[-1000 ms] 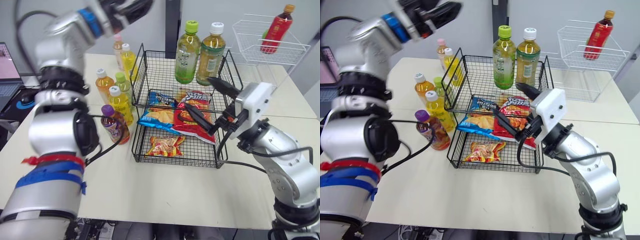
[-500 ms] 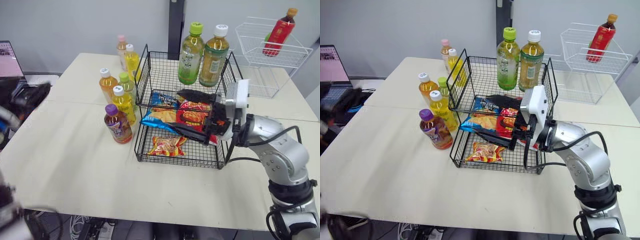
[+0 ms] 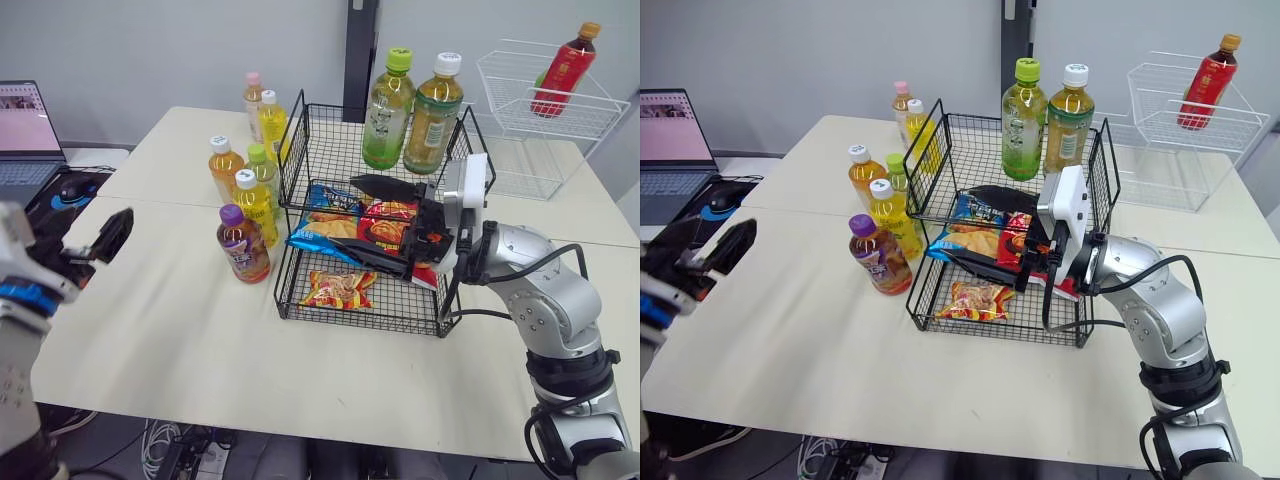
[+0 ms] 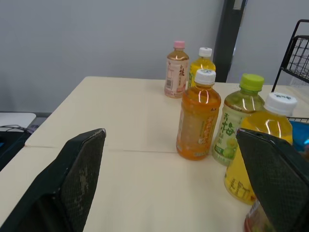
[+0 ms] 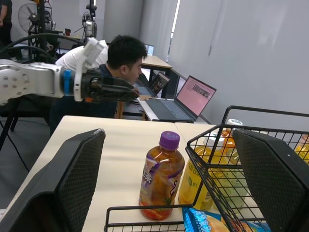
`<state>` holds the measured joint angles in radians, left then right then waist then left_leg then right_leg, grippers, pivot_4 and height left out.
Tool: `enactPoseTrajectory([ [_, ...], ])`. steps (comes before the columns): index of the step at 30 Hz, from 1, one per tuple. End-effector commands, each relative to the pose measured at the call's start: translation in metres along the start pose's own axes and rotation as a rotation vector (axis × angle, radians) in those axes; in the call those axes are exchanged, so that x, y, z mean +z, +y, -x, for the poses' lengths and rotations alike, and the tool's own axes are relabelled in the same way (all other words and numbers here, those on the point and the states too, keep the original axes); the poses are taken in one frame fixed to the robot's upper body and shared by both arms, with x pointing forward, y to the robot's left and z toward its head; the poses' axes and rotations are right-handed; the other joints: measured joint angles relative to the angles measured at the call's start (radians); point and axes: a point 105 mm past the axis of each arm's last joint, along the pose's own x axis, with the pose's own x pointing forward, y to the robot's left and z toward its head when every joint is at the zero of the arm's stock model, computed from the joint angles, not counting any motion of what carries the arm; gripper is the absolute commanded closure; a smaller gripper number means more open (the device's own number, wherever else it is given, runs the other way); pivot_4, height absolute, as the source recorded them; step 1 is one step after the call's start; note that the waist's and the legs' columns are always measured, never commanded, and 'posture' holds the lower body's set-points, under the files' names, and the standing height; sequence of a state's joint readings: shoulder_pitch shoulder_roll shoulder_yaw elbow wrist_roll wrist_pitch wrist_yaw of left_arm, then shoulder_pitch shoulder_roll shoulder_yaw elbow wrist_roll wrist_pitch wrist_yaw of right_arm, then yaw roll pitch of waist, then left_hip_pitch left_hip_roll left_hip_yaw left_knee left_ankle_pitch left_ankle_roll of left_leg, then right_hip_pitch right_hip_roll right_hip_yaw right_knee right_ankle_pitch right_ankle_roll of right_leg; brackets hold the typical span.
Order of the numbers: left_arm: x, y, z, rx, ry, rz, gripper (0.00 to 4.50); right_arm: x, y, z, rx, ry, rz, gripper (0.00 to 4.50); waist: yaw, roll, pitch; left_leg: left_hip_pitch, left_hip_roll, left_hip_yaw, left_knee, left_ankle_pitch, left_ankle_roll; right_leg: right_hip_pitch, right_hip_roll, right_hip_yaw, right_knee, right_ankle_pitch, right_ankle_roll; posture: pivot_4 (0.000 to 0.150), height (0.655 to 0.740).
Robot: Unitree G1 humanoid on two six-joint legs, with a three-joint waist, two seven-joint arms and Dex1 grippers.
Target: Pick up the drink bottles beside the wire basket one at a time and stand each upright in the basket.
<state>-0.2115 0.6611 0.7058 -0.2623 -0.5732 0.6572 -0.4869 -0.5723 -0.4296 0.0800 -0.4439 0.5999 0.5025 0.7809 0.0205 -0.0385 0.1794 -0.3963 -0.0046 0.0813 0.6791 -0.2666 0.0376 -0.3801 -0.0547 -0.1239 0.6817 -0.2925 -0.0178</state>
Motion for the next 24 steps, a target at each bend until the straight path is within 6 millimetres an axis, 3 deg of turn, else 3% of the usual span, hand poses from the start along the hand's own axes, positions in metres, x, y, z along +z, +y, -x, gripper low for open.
enactPoseTrajectory([
  [1, 0.008, 0.002, -0.029, -0.003, -0.022, -0.041, 0.02, 0.013, 0.003, 0.001, -0.028, -0.029, 0.077, 0.00, 0.001, 0.000, 0.000, 0.000, 0.000, 0.000, 0.000, 0.000, 0.000, 0.000, 0.000, 0.000, 0.000, 0.000, 0.000, 0.150, 0.7400],
  [6, 0.009, -0.007, -0.087, -0.054, -0.028, -0.067, 0.02, 0.012, 0.001, 0.005, -0.075, -0.017, 0.091, 0.00, 0.002, 0.000, 0.000, -0.002, 0.000, 0.001, -0.001, 0.000, 0.000, -0.002, 0.000, 0.000, -0.001, 0.001, 0.001, 0.150, 0.7400],
  [12, 0.010, -0.024, -0.137, -0.114, -0.045, -0.078, 0.02, 0.013, 0.000, 0.007, -0.108, -0.009, 0.109, 0.00, 0.000, 0.000, 0.000, -0.004, 0.000, 0.003, -0.001, 0.000, 0.000, -0.004, 0.000, 0.000, -0.001, 0.001, 0.001, 0.150, 0.7400],
  [18, 0.002, -0.040, -0.164, -0.143, -0.007, -0.075, 0.02, 0.014, 0.001, 0.009, -0.128, -0.002, 0.118, 0.00, -0.010, 0.000, 0.000, -0.004, 0.000, 0.004, -0.001, 0.000, 0.000, -0.005, 0.000, 0.000, -0.001, 0.001, 0.001, 0.150, 0.7400],
  [24, -0.008, -0.047, -0.173, -0.145, 0.040, -0.076, 0.02, 0.015, 0.003, 0.009, -0.145, 0.002, 0.123, 0.00, -0.016, 0.000, 0.000, -0.005, 0.000, 0.004, -0.001, 0.000, 0.000, -0.006, 0.000, 0.000, -0.001, 0.001, 0.002, 0.150, 0.7400],
])
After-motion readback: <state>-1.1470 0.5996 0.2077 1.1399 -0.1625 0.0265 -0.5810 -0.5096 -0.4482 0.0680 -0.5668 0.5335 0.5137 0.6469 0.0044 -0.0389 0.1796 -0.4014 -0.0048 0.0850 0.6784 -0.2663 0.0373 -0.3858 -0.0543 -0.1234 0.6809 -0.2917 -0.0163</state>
